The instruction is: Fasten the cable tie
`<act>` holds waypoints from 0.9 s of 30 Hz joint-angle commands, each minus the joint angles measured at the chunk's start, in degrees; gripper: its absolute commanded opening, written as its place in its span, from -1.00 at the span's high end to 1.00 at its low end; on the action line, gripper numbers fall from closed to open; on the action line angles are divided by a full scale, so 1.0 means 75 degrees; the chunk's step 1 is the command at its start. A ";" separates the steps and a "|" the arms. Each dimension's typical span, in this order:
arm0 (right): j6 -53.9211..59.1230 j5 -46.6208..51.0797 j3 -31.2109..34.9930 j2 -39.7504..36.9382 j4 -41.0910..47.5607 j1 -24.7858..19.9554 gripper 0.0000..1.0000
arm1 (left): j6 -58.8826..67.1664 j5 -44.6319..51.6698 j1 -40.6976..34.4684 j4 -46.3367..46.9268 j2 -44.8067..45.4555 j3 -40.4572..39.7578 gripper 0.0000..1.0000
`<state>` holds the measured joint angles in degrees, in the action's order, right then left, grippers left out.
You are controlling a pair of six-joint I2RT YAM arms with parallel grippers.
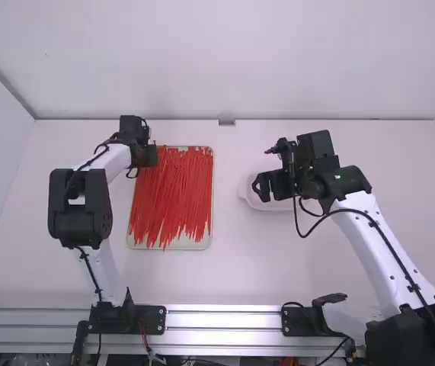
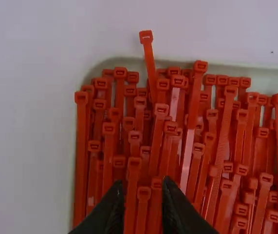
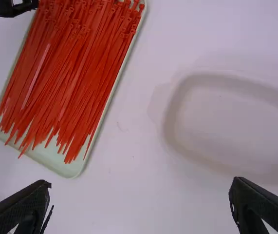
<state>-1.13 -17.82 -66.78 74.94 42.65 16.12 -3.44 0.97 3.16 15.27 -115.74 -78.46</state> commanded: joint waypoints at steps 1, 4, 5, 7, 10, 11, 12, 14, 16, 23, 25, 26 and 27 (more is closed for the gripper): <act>-0.0044 -0.0023 -0.0233 0.0052 0.0017 0.0006 -0.96 | -0.0026 -0.0050 0.0006 0.0035 -0.0344 0.0079 0.59; -0.0047 -0.0029 -0.0233 0.0052 0.0023 -0.0061 -0.96 | -0.0023 -0.0052 -0.0070 0.0137 -0.0463 0.0044 0.67; -0.0047 -0.0029 -0.0233 0.0052 0.0026 -0.0058 -0.96 | -0.0020 -0.0050 -0.0070 0.0152 -0.0463 0.0047 0.67; -0.0044 -0.0026 -0.0233 0.0052 0.0026 -0.0058 -0.96 | -0.0023 -0.0055 -0.0073 0.0146 -0.0463 0.0050 0.68; -0.0044 -0.0029 -0.0219 0.0052 0.0015 -0.0058 -0.96 | -0.0023 -0.0055 -0.0061 0.0093 -0.0463 0.0050 0.68; -0.0047 -0.0026 -0.0210 0.0052 0.0000 -0.0058 -0.96 | -0.0023 -0.0055 -0.0064 0.0093 -0.0463 0.0050 0.67; -0.0047 -0.0029 -0.0166 0.0050 -0.0044 -0.0055 -0.96 | -0.0023 -0.0055 -0.0067 0.0096 -0.0463 0.0050 0.67; -0.0044 -0.0026 -0.0099 0.0052 -0.0058 -0.0006 -0.96 | -0.0023 -0.0047 -0.0064 0.0079 -0.0463 0.0076 0.67; -0.0047 -0.0026 -0.0082 0.0052 -0.0047 0.0015 -0.96 | -0.0020 0.0017 -0.0079 0.0055 -0.0463 0.0099 0.67; -0.0044 -0.0026 -0.0082 0.0050 -0.0050 0.0023 -0.96 | 0.0067 0.0149 -0.0079 -0.0154 -0.0463 0.0256 0.67; -0.0044 -0.0026 -0.0082 0.0050 -0.0035 0.0020 -0.96 | 0.0245 0.0146 -0.0044 -0.0105 -0.0463 0.0256 0.70; -0.0047 -0.0026 -0.0082 0.0050 -0.0032 -0.0017 -0.96 | 0.0236 0.0117 -0.0032 -0.0099 -0.0466 0.0256 0.70; -0.0047 -0.0032 -0.0082 0.0050 -0.0032 -0.0044 -0.96 | 0.0236 0.0117 -0.0026 -0.0096 -0.0472 0.0256 0.70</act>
<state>-1.13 -17.80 -66.78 74.94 42.30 15.99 -2.70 1.43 3.16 14.35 -119.04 -77.19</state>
